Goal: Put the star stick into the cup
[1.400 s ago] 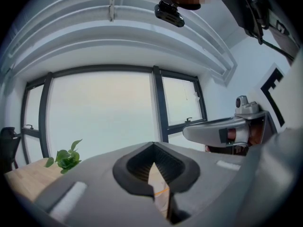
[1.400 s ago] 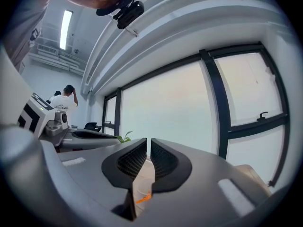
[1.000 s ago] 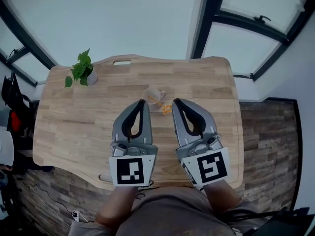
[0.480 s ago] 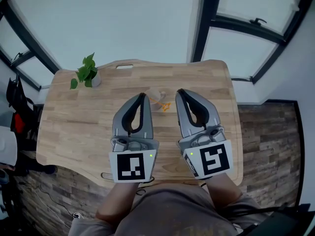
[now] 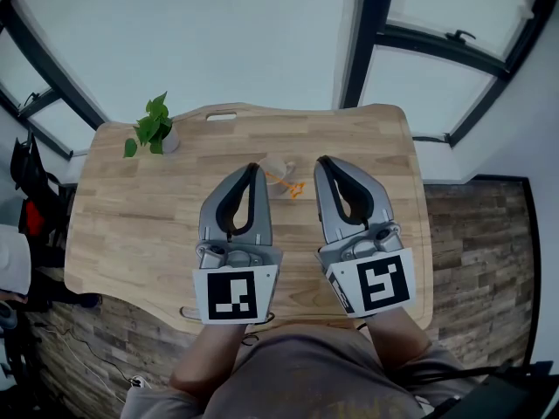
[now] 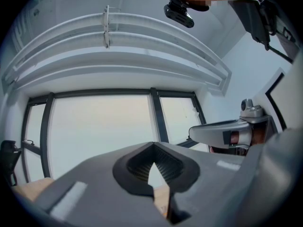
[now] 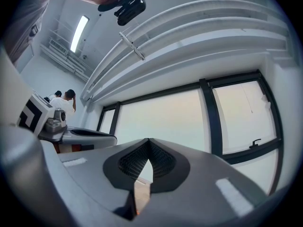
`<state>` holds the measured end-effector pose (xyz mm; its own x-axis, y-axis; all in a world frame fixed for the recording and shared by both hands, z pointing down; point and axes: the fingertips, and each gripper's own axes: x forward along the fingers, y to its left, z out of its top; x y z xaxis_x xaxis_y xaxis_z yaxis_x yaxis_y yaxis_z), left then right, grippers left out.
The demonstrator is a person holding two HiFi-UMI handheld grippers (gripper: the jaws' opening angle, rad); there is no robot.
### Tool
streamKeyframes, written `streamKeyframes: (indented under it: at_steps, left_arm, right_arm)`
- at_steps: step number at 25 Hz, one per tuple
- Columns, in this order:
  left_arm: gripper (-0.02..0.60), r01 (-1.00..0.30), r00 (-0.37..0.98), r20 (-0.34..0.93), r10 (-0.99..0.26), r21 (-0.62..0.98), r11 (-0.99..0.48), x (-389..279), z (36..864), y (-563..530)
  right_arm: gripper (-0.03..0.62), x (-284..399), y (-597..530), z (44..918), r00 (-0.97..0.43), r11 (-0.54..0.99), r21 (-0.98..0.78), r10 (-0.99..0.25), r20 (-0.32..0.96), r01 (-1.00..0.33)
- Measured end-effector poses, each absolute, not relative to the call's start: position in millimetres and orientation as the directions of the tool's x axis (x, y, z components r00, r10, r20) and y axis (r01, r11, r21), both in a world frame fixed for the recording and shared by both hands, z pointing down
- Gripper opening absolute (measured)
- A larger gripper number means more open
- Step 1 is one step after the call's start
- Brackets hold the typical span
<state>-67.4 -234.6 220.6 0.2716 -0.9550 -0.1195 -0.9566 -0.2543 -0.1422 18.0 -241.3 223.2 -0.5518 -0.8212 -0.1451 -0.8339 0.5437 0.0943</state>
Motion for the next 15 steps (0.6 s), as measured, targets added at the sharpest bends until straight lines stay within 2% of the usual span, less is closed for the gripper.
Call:
streamKeyframes:
  at_steps: [15]
  left_arm:
    - [0.0, -0.957, 0.272, -0.101, -0.957, -0.13, -0.258, -71.4, 228.6, -242.0]
  right_arm:
    - [0.026, 15.8, -249.2, 231.4, -0.546, 0.538, 0.093, -0.828, -0.125, -0.838]
